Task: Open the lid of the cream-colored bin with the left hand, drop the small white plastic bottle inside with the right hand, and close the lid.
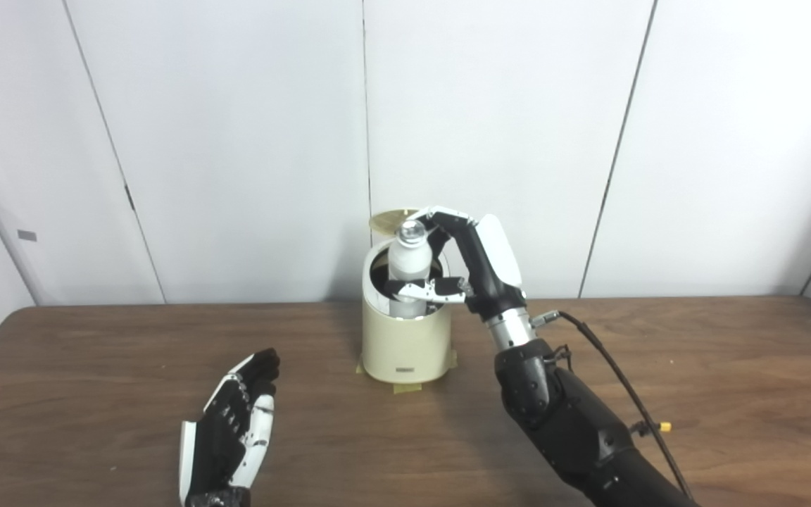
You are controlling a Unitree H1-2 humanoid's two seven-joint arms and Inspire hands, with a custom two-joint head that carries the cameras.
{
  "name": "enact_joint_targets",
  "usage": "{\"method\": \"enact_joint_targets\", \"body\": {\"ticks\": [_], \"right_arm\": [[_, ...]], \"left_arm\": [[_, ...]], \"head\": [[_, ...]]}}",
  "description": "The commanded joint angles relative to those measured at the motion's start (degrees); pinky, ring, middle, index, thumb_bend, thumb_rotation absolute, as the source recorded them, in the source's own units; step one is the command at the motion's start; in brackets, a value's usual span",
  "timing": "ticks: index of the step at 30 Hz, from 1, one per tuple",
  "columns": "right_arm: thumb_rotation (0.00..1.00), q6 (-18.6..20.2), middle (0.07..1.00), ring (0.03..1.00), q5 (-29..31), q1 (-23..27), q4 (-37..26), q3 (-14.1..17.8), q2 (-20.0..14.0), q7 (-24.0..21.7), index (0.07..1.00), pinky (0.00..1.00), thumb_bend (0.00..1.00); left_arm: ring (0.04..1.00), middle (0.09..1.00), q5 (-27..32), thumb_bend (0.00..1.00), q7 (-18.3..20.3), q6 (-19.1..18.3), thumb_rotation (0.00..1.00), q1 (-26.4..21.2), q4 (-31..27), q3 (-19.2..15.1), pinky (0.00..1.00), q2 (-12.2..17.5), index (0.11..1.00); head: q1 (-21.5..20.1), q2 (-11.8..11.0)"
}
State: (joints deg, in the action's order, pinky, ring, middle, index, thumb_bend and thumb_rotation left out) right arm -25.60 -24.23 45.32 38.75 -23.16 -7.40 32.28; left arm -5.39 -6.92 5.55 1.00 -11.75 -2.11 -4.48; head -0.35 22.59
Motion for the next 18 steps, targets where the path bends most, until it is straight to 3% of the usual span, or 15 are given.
{"method": "enact_joint_targets", "body": {"ticks": [1, 12, 14, 18], "right_arm": [[0.00, -1.3, 0.502, 0.397, 0.1, 3.6, -0.9, -0.8, -0.8, 2.0, 0.526, 0.34, 0.51], [0.00, -1.3, 0.513, 0.380, 0.1, 5.3, -0.3, -6.3, -2.7, 6.9, 0.521, 0.29, 0.51], [0.00, -1.3, 0.481, 0.432, 0.2, 5.5, -0.1, -6.8, -2.9, 7.4, 0.504, 0.25, 0.52], [0.00, -1.3, 0.464, 0.444, 0.3, 5.6, 0.2, -7.7, -3.2, 8.2, 0.507, 0.21, 0.52]], "left_arm": [[0.812, 0.791, -0.7, 0.22, -0.5, 1.6, 0.50, -1.4, -1.0, 0.5, 0.81, -0.5, 0.784], [0.820, 0.797, -0.6, 0.22, -0.3, 1.6, 0.49, -1.3, -1.2, 0.6, 0.82, -0.5, 0.789], [0.818, 0.797, -0.6, 0.22, -0.4, 1.3, 0.49, -1.3, -1.3, 0.6, 0.82, -0.7, 0.785], [0.819, 0.796, -0.6, 0.22, -0.5, 1.7, 0.48, -1.3, -1.1, 0.7, 0.82, -0.7, 0.783]], "head": [[0.0, 0.0], [0.1, 0.0], [0.1, 0.0], [0.2, 0.0]]}}
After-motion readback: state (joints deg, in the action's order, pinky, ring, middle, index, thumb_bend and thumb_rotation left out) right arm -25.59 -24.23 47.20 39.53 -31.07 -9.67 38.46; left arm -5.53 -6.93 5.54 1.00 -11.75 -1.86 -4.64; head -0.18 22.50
